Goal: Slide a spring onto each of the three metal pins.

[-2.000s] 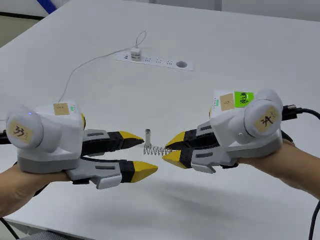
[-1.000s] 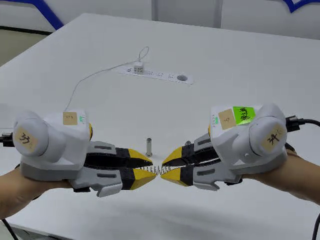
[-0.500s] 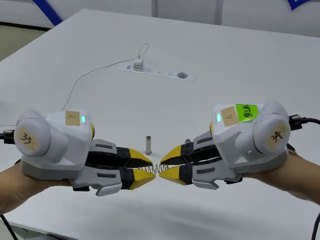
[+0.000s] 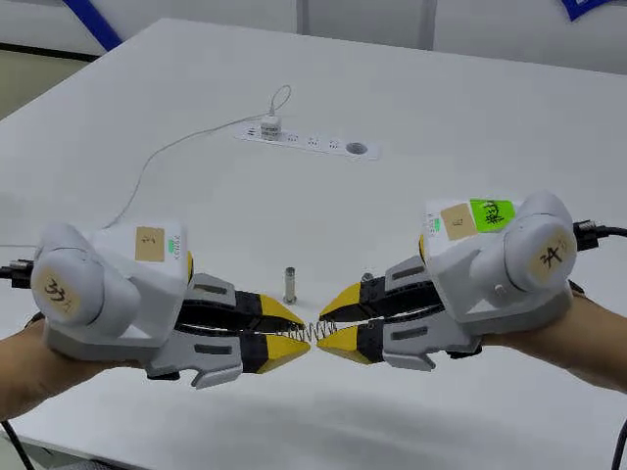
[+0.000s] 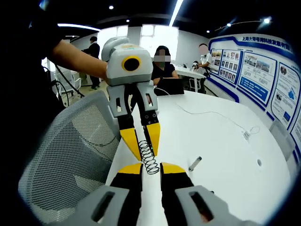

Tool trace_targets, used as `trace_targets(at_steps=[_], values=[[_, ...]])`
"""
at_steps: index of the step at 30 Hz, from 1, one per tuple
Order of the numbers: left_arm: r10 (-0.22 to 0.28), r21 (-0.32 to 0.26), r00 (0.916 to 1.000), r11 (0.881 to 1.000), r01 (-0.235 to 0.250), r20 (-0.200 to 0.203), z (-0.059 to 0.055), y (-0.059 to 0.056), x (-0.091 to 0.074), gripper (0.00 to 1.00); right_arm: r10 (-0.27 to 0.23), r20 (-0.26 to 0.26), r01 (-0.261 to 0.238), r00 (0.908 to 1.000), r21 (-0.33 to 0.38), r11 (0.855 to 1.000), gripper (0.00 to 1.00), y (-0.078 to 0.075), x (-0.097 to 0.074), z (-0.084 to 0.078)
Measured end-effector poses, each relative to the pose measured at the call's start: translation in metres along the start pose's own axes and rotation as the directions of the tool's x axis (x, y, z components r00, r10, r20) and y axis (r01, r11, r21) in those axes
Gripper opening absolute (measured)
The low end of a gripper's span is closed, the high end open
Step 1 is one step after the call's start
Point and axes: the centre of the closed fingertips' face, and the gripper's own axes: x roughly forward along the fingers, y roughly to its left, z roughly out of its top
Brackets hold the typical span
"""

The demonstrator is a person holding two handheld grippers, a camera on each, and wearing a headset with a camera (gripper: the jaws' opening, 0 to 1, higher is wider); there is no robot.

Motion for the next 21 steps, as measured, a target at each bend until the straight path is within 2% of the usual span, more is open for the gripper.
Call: trace_targets(at_steps=[2,4,6,12,15,18,21], values=[[-0.006,-0.003,1.0,1.0,0.006,-0.001,0.0,-0.001,0.0,0.1,0.009,-0.006,-0.009,0.9999,0.002,1.0,0.18,0.001,0.001,-0.002],[-0.01,0.005,0.9999,1.0,0.01,-0.011,-0.001,-0.002,-0.001,0.1,-0.003,-0.005,0.003,1.0,-0.004,1.0,0.16,-0.001,0.001,-0.001],[-0.014,-0.001,0.9998,1.0,0.014,-0.013,-0.003,-0.003,-0.002,0.1,0.018,-0.004,-0.018,0.9998,-0.002,1.0,0.12,0.003,0.001,-0.001],[-0.019,0.017,0.9996,1.0,0.019,-0.019,-0.004,-0.005,-0.002,0.1,0.049,0.007,-0.049,0.9988,-0.007,0.999,0.11,0.008,-0.001,0.002],[-0.012,0.019,0.9998,1.0,0.012,-0.019,-0.004,-0.003,-0.001,0.1,0.051,0.032,-0.052,0.9982,0.005,0.999,0.11,0.007,-0.004,0.007],[0.01,-0.012,0.9999,1.0,-0.01,0.006,-0.002,0.002,-0.001,0.1,0.044,0.054,-0.045,0.9976,0.018,0.999,0.11,0.004,-0.007,0.012],[0.013,-0.011,0.9999,1.0,-0.013,0.008,-0.002,0.002,-0.001,0.1,0.045,0.086,-0.049,0.9953,0.045,0.998,0.11,0.003,-0.009,0.018]])
